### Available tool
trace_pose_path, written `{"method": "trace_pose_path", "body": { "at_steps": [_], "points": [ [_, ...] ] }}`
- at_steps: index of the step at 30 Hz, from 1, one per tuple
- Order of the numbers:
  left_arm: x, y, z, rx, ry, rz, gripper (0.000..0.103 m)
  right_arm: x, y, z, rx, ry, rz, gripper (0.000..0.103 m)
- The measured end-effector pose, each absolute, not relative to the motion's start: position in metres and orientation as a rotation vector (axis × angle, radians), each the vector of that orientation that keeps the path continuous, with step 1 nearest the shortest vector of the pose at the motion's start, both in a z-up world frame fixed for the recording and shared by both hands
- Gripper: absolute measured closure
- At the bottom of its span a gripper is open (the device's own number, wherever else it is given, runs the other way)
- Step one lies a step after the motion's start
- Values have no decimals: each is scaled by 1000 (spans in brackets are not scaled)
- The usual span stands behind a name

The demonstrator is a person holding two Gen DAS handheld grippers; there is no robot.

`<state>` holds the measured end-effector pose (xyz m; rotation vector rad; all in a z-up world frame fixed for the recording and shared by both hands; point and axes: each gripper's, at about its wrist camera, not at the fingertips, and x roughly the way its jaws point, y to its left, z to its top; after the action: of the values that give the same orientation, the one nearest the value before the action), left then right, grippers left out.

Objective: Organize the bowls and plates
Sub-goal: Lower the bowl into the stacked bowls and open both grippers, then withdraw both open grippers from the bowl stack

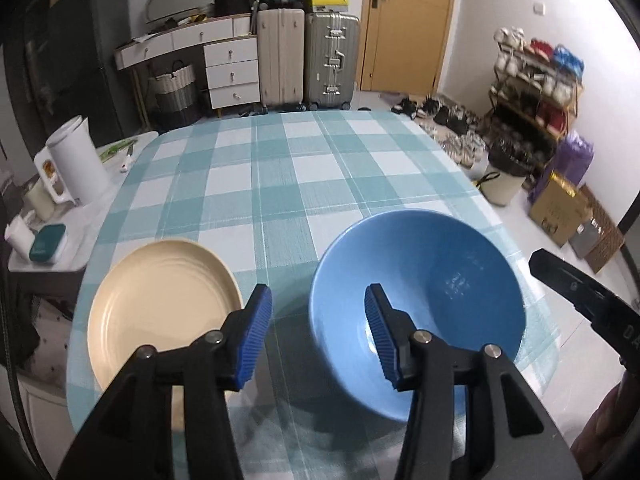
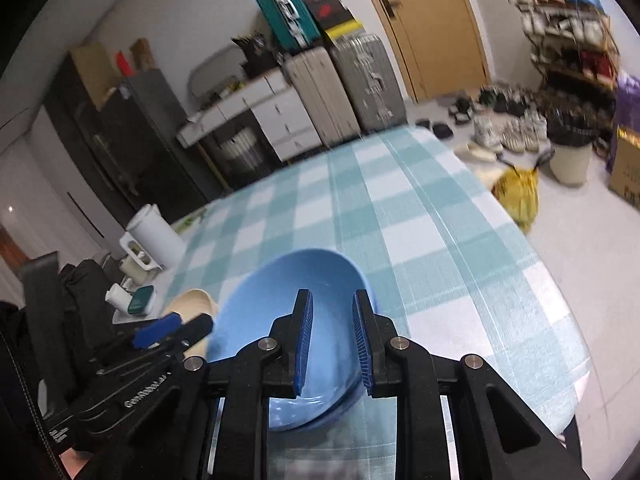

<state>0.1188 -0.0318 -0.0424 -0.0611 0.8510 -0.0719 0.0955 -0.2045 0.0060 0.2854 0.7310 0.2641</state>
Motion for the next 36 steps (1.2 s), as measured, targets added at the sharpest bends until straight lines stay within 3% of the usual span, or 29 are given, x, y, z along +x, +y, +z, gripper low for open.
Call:
{"method": "trace_pose_path", "body": {
  "at_steps": [8,10,14,16,17,23,25,36],
  "points": [
    [78,-15,-49,-150,773,-27,54,46,-191,8,206,627,262,64],
    [67,-15,-46,-139,741,-12,53,35,-189,9,184,586,252,52],
    [49,-16,-40,-135,688,-9,47,9,-186,12,136,482,267,47],
    [40,-19,-37,-116,656,6,40,-2,-185,13,118,447,283,22],
    [32,-21,-35,-96,631,23,33,-9,-184,14,110,429,291,18],
    [-8,-26,-22,-2,482,109,0,-42,-183,9,59,357,322,7],
    [-17,-25,-20,12,439,146,0,-49,-183,5,55,342,316,1],
    [-27,-36,-25,5,434,151,0,-43,-197,-13,154,417,269,1]
  ]
}}
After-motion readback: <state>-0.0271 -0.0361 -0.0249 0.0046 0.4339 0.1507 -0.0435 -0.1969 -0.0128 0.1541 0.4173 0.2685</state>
